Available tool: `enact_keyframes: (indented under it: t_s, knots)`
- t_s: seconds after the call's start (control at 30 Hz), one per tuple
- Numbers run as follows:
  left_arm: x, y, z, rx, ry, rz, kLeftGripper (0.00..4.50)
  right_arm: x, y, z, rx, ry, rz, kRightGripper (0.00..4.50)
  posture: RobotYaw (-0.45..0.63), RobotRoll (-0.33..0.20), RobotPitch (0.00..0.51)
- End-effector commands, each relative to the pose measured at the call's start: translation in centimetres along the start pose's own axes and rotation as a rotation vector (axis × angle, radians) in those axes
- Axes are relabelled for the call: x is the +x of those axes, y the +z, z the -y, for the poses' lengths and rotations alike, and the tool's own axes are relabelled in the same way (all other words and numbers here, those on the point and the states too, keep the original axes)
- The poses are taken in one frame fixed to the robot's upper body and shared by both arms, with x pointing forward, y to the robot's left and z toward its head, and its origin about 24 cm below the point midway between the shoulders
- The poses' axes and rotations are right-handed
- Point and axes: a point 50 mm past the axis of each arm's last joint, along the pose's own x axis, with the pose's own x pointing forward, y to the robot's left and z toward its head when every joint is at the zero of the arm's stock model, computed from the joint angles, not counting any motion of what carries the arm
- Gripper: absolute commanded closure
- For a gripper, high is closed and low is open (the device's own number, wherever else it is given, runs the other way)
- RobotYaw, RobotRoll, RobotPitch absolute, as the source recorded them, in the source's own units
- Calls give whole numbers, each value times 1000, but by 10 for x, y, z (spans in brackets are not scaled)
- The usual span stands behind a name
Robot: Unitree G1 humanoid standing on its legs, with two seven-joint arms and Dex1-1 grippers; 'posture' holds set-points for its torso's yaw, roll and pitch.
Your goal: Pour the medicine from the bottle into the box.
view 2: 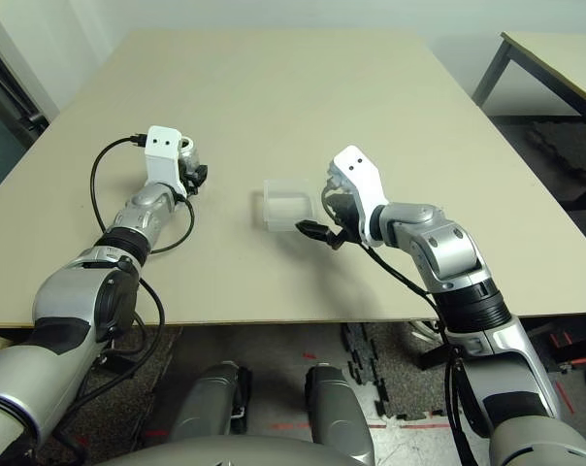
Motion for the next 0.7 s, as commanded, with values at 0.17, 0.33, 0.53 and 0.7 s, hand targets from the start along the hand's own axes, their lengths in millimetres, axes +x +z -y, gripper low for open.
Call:
enact_keyframes:
  t_s: [0.17, 0.33, 0.53, 0.7]
  knots:
    - [0, -2, 4, -10, -29, 6, 31, -2, 3, 0, 3, -7, 17, 0, 61, 0, 75]
    - [0, 0, 6, -9, -36, 17, 31, -1, 4, 0, 3, -4, 19, 0, 61, 0, 75]
    - [0, 4, 6, -17, -48, 44, 31, -1, 4, 0, 2, -4, 22, 0, 70, 0, 76]
    - [-2, 6, 5, -15, -65, 74, 31, -2, 5, 1, 3, -3, 21, 0, 88, 0, 84]
